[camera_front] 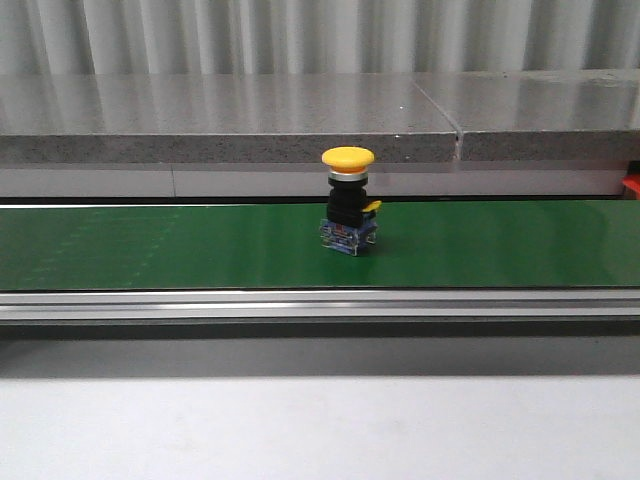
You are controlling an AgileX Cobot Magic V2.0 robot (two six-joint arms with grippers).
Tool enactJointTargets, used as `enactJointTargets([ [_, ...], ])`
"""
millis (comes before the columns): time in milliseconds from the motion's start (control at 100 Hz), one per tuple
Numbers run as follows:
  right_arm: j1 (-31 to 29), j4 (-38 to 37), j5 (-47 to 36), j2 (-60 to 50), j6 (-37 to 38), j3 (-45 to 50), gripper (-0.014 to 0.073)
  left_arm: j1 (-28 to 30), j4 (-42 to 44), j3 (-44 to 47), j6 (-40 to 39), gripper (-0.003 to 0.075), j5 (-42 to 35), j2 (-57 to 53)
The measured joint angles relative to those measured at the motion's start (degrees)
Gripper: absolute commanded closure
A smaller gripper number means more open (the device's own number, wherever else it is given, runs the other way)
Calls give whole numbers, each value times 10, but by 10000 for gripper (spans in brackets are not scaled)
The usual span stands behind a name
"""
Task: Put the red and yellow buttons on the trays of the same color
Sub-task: 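Carry the red button into the red tray and open the right gripper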
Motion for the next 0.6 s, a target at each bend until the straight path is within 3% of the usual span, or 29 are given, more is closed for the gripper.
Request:
enactJointTargets([
  [100,-2,0,1,-5,-1,0,-76,0,0,0,0,741,0,0],
  [600,-15,-3,47,-152,-28,-3,-70,0,0,0,0,741,0,0],
])
